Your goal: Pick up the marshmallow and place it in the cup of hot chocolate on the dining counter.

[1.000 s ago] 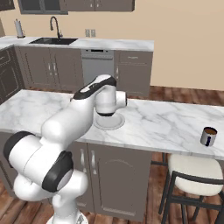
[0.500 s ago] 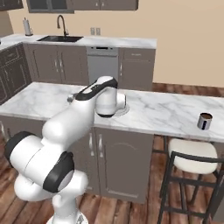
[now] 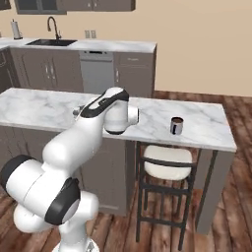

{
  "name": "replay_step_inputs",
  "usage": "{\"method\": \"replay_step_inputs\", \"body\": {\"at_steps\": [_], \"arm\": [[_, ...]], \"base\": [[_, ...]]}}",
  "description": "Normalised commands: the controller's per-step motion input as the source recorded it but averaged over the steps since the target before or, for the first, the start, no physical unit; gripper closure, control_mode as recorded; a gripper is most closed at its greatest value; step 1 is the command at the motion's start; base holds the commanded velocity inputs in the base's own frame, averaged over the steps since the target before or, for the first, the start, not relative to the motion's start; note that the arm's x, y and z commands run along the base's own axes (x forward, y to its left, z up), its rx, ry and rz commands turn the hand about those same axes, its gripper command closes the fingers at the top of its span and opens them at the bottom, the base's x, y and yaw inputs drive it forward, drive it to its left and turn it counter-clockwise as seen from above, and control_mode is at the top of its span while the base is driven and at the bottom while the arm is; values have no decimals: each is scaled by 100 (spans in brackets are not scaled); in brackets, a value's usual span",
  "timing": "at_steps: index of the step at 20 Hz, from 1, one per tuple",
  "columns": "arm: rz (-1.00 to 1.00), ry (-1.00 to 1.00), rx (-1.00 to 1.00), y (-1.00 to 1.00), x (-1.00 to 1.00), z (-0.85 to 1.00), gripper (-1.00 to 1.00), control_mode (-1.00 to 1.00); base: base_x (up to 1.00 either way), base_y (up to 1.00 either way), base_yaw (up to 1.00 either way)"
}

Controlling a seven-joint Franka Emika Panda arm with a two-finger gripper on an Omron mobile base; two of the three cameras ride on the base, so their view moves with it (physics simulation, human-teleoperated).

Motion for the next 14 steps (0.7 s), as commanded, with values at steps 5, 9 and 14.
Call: {"method": "replay_step_inputs", "body": {"at_steps": [5,9,14], "arm": [[0,0,0,0,0,0,100,100],[0,0,0,0,0,0,100,100],[0,0,0,0,0,0,100,100]], "base": [[14,-100,0],[65,-74,-1],[98,-24,-2]]}}
